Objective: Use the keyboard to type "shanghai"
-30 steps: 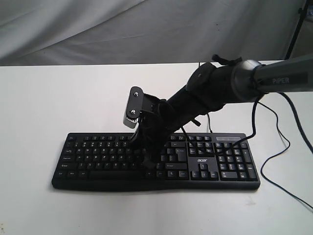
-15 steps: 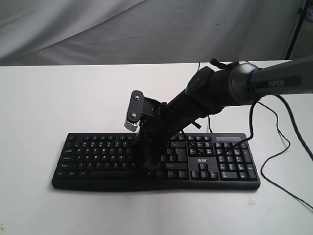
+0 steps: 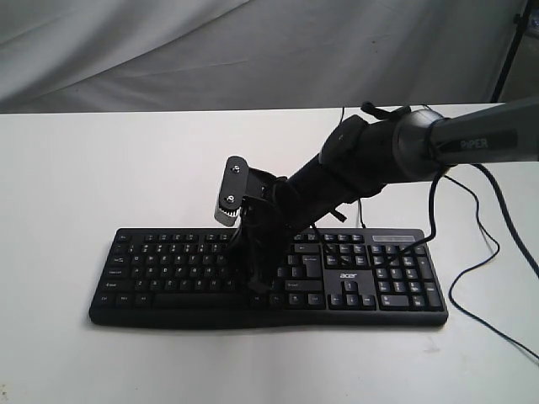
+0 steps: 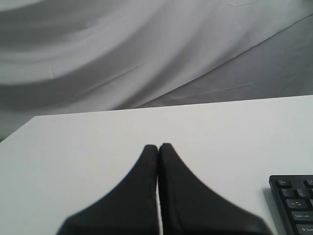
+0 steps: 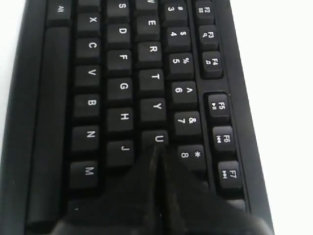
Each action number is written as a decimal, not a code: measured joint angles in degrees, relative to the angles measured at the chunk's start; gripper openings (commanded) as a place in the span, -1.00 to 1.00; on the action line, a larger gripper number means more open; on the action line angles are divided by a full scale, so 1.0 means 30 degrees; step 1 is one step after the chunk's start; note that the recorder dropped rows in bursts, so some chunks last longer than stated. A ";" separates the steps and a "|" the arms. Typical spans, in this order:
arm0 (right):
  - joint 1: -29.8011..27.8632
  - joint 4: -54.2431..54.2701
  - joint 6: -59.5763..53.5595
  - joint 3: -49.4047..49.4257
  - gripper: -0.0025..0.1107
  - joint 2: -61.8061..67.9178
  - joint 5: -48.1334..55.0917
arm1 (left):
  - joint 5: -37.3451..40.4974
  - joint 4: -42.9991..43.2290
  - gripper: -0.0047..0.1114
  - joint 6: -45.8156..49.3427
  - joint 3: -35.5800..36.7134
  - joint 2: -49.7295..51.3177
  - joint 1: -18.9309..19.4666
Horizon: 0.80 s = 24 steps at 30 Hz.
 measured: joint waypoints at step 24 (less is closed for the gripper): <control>0.0000 -0.0162 -0.0073 -0.0041 -0.96 -0.1008 0.0194 | 0.0000 0.0000 -0.91 0.0000 0.0000 0.0000 0.0000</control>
